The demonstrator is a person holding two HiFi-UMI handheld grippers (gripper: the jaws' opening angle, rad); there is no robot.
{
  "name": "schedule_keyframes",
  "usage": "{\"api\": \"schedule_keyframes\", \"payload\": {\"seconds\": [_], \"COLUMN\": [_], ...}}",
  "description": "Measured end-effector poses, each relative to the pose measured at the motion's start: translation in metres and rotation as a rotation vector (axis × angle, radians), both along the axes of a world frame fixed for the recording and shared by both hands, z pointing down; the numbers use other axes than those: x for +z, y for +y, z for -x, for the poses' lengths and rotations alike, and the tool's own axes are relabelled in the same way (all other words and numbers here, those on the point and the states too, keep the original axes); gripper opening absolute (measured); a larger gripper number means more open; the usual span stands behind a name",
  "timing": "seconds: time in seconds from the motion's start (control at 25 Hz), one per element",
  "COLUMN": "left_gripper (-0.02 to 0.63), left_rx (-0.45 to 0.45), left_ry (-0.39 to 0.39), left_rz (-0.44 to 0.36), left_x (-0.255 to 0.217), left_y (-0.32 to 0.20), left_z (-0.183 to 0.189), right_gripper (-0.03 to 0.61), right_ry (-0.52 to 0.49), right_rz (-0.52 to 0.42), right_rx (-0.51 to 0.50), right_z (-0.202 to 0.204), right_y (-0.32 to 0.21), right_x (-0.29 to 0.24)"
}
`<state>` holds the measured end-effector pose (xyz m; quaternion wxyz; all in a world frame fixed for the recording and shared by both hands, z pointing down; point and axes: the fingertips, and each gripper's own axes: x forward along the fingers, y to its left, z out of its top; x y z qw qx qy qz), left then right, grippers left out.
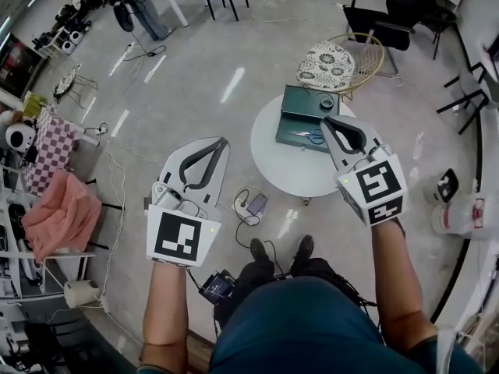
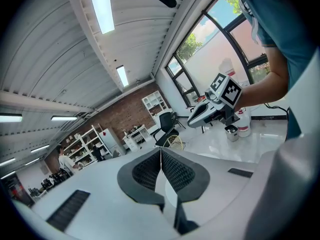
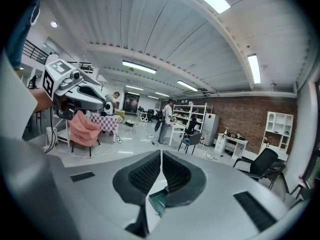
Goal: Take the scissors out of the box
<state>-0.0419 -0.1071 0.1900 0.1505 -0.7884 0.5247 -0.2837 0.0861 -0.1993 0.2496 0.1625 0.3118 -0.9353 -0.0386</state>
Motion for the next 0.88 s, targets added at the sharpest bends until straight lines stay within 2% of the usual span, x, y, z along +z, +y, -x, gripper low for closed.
{"api": "schedule_keyframes", "payload": {"seconds": [0.4,0.64,0.88], "left_gripper": [0.021,0.021,0.021], "left_rx": [0.151,0.233,0.278], "left_ry": [0.08,0.115,0.145], "left_rz": [-0.026,-0.02,-0.009], "left_x": [0.004,0.009,0.018], "left_y": [-0.029,-0.041,-0.049], "left_z": [0.014,0.031,0.056], "right_gripper": [0.04,0.04,0.04], "right_ry": [0.066,0.094,0.113], "right_rz": [-0.008,0.009,0.046], "right_rx": [0.146,0.218,0.252], "right_z": [-0.002,0.009,0.031], "right_y": [0.005,0.007,0.004], "right_x": [-0.002,0.0,0.014]}}
